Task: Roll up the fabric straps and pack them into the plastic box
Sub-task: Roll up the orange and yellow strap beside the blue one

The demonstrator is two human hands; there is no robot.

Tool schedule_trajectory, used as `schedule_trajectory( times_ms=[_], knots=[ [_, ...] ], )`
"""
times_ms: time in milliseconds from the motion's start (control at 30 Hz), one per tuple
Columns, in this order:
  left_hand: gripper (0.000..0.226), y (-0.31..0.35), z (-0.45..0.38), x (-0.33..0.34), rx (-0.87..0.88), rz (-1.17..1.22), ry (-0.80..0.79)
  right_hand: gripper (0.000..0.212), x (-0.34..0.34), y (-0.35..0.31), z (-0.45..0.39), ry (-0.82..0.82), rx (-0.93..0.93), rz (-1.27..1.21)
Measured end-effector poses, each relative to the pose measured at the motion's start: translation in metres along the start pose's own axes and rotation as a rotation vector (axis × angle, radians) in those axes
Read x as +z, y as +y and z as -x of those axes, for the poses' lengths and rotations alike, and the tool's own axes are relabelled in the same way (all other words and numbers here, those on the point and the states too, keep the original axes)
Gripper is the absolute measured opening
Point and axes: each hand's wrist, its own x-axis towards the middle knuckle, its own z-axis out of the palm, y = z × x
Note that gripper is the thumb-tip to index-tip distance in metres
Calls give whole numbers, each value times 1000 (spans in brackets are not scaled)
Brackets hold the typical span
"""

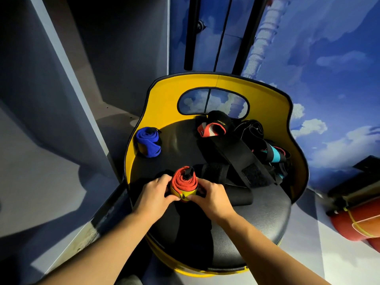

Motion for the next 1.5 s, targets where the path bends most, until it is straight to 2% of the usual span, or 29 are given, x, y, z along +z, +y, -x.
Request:
schedule_trajectory(
  times_ms=[133, 233, 300, 400, 633, 767, 833, 1067, 1333, 1500],
  knots=[
    [58, 1, -3, -7, -51, 78, -49, 53, 1, -6, 0, 12, -18, 14],
    [65, 0, -4, -11, -137, 283, -111, 64, 4, -8, -1, 80, 42, 3],
    [61, 0, -4, -13, -190, 424, -126, 69, 5, -7, -2, 99, 115, -63],
    [52, 5, -3, -16, -221, 490, -92, 63, 5, -8, -3, 119, 184, -163],
    [53, 24, -25, -31, -147, 524, 100, 54, -1, -23, -30, 200, 148, -316],
    [48, 27, -45, -29, -210, 466, 193, 54, -2, -20, -62, 213, 120, -229],
    [45, 28, -56, -26, -272, 517, 214, 55, -2, -18, -82, 193, 104, -181],
    [49, 27, -108, -22, -391, 524, 242, 52, 0, -19, -143, 156, 34, -49],
    [62, 27, -117, -6, -364, 442, 192, 54, 15, -10, -174, 157, 8, -13],
    [67, 25, -107, -6, -371, 484, 167, 53, 19, -18, -172, 150, 19, -19]
  ],
)
